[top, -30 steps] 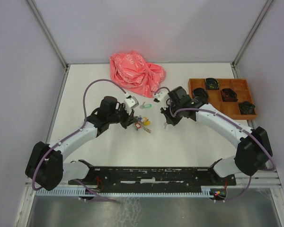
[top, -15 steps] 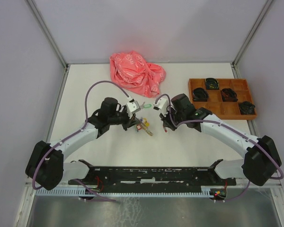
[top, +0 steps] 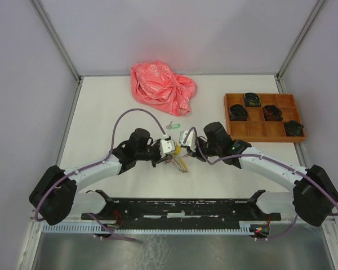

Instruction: Put the keys on the keyring

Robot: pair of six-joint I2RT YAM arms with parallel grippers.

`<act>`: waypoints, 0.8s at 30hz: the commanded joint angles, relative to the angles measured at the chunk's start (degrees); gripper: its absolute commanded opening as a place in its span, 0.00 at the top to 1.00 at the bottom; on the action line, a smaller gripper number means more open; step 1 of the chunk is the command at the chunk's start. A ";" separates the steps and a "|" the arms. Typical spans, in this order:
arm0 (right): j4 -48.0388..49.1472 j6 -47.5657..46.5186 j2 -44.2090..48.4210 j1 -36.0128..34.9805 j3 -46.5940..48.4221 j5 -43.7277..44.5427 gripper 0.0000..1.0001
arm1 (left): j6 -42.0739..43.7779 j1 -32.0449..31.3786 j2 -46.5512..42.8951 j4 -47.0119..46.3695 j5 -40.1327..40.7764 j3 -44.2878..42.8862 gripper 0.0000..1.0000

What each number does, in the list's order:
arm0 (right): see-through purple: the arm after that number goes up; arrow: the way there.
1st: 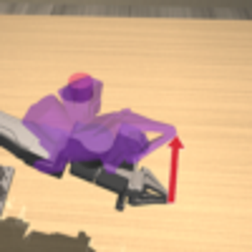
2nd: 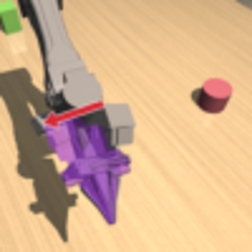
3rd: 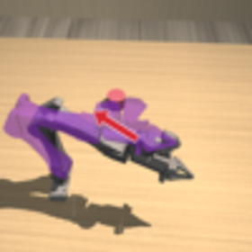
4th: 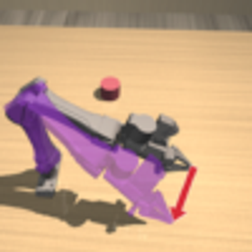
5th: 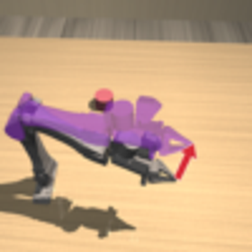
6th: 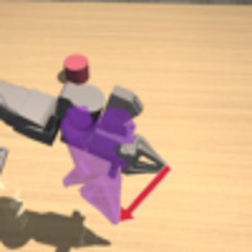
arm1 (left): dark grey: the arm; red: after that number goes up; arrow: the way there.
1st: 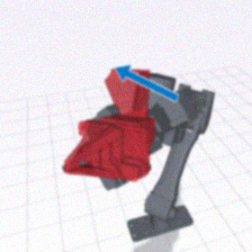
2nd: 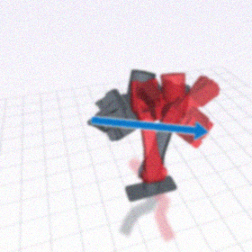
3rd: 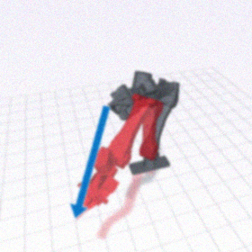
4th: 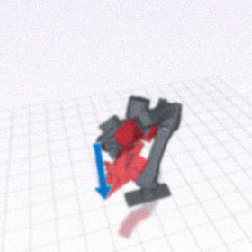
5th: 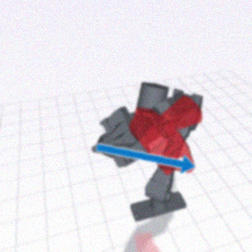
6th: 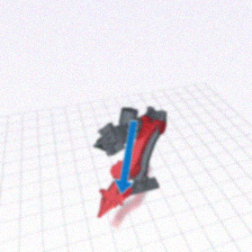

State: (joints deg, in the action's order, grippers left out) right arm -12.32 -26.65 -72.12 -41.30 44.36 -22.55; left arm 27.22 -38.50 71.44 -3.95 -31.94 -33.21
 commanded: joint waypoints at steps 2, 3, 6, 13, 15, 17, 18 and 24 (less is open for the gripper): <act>8.90 -3.24 2.66 -2.05 -5.31 -2.15 0.99 | 2.93 -2.80 -0.95 -7.55 4.32 2.03 0.97; 10.25 -3.15 2.98 -2.37 -6.37 -2.15 0.99 | 2.80 -3.17 -1.02 -8.32 4.65 2.47 0.97; 14.37 -3.43 3.43 -3.15 -9.16 -2.07 0.99 | 2.78 -4.39 -1.18 -9.74 6.44 3.39 0.97; 20.42 -4.04 2.17 -4.11 -11.36 -1.90 0.99 | 5.09 -7.49 -3.02 -11.83 11.66 6.37 0.97; 22.55 -3.95 2.09 -4.44 -12.11 -1.84 0.99 | 5.24 -8.08 -3.67 -13.17 12.81 7.20 0.97; 24.50 -4.74 2.32 -4.86 -12.95 -1.72 0.99 | 5.42 -8.45 -3.80 -13.84 13.81 7.46 0.97; 25.34 -5.66 2.29 -4.99 -13.45 -1.82 0.99 | 5.87 -8.51 -3.91 -13.74 13.73 7.54 0.97; 26.72 -12.01 1.10 -5.50 -14.74 -4.07 0.99 | 7.00 -10.01 -4.36 -14.66 14.99 8.54 0.97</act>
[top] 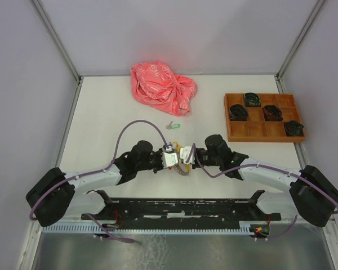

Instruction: Put the keys on the keyring

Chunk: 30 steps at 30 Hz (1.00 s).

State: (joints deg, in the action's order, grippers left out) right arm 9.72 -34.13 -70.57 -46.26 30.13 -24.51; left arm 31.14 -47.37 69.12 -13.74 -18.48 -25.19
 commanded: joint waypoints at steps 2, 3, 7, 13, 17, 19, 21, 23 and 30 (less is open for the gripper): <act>4.70 -6.10 -0.94 -0.79 -0.58 -2.12 0.99 | 3.42 -1.54 -2.04 -5.04 2.01 0.72 0.97; 4.70 -6.87 -1.02 -0.96 -0.65 -2.20 0.99 | 3.47 -1.72 -2.02 -5.19 2.23 0.83 0.97; 4.66 -8.35 -1.81 -1.32 -0.67 -1.66 0.99 | 3.58 -2.34 -1.91 -6.13 2.94 1.27 0.97; 4.44 -8.85 -2.79 -1.60 -0.26 -2.66 0.99 | 3.67 -2.97 -1.67 -7.36 4.37 1.64 0.97; 6.49 -7.68 -3.26 -1.73 -0.81 -3.42 0.99 | 3.18 -3.23 -2.12 -8.79 4.59 2.23 0.97; 9.50 -6.20 -3.44 -1.78 -1.76 -3.41 0.99 | 2.78 -3.25 -2.58 -9.61 4.52 2.66 0.97; 11.40 -5.49 -3.84 -1.72 -2.32 -3.87 0.99 | 2.39 -3.39 -3.07 -10.46 4.35 3.14 0.97; 12.23 -5.12 -4.09 -1.64 -2.68 -4.59 0.99 | 2.19 -3.46 -3.47 -11.33 4.34 3.69 0.97; 11.05 -6.98 -3.53 -1.64 -3.24 -5.29 0.99 | 2.02 -4.17 -4.26 -12.10 4.43 4.37 0.97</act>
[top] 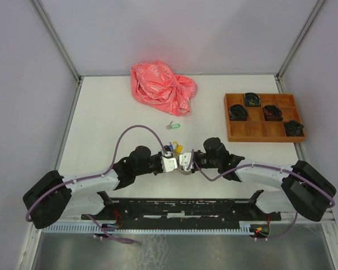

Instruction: Put the keys on the keyring

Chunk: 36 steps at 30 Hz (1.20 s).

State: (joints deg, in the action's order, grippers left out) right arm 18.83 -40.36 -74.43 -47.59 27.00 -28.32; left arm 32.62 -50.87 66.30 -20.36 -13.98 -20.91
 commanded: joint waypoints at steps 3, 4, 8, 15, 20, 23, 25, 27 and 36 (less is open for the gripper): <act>1.91 -0.87 0.56 -0.30 -0.01 -1.98 0.99 | 0.46 -0.82 -1.19 -5.48 -0.08 0.11 0.97; 1.91 -0.89 0.60 -0.31 -0.02 -1.88 0.99 | 0.44 -0.85 -1.10 -5.48 -0.16 0.09 0.97; 1.87 -1.12 1.57 -0.31 -0.68 -0.33 0.99 | 0.43 -1.01 -0.71 -5.41 -0.05 0.14 0.97; 1.47 -1.13 3.51 -0.26 -1.23 0.66 0.99 | 0.35 -1.17 -0.45 -5.39 0.09 -0.01 0.97; 1.81 -0.95 4.30 -0.31 -1.25 0.85 0.99 | 0.35 -1.37 -0.55 -5.22 0.09 0.03 0.97; 1.59 -0.95 4.39 -0.31 -1.21 0.60 0.99 | 0.34 -1.47 -0.65 -5.21 0.11 0.01 0.97; 1.23 -1.12 4.23 -0.31 -1.02 0.25 0.99 | 0.34 -1.54 -0.59 -5.22 0.09 -0.01 0.97; 1.14 -1.19 4.04 -0.31 -0.93 -0.05 0.99 | 0.32 -1.56 -0.65 -5.22 0.09 -0.01 0.97; 0.05 -1.72 3.70 -0.31 -0.38 -1.26 0.99 | 0.25 -1.82 -0.83 -5.22 -0.04 -0.09 0.97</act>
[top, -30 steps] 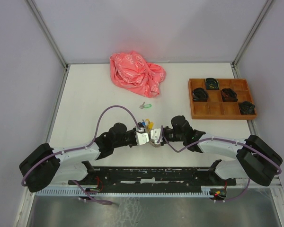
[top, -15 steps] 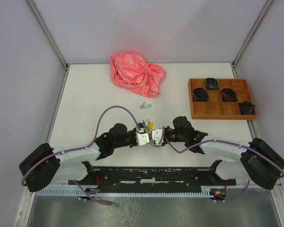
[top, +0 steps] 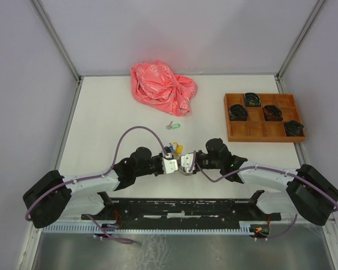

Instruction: Put the keys on the keyring

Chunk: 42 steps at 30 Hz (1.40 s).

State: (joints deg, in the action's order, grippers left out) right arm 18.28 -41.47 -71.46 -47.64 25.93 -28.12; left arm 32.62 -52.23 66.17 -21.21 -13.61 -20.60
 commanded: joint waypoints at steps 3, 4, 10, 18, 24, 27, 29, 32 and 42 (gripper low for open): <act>-0.09 -0.86 0.64 -0.26 0.99 -1.81 0.99 | 0.25 -0.44 -0.69 -4.36 -0.37 -0.40 0.97; -0.23 -0.95 0.62 -0.26 1.00 -1.90 0.99 | 0.25 -0.52 -0.69 -4.36 -0.30 -0.38 0.97; -0.48 -1.38 0.62 -0.26 1.21 -1.71 0.99 | 0.25 -0.64 -0.35 -4.34 -0.65 -0.47 0.97; 0.83 -1.33 0.57 -0.22 0.83 -0.37 0.99 | 0.18 -0.88 -0.17 -4.36 -0.90 -0.49 0.97; 0.45 -1.33 0.68 -0.26 1.11 -1.05 0.99 | 0.21 -1.03 -0.05 -4.36 -1.07 -0.47 0.97; 0.43 -1.32 0.77 -0.26 1.13 -1.23 0.99 | 0.20 -1.01 -0.02 -4.36 -1.23 -0.47 0.97; 0.43 -1.33 0.73 -0.26 1.14 -1.32 0.99 | 0.20 -1.06 -0.08 -4.36 -1.23 -0.49 0.97; -0.11 -1.33 0.79 -0.26 1.41 -1.99 0.99 | 0.18 -1.12 0.04 -4.36 -1.16 -0.49 0.97; -1.67 -1.85 1.19 -0.26 1.95 -3.39 0.99 | 0.18 -1.21 -0.02 -4.36 -1.05 -0.57 0.97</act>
State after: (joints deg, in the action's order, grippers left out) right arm 16.56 -42.54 -71.46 -47.64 25.96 -29.41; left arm 32.62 -53.12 66.39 -21.21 -13.72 -20.60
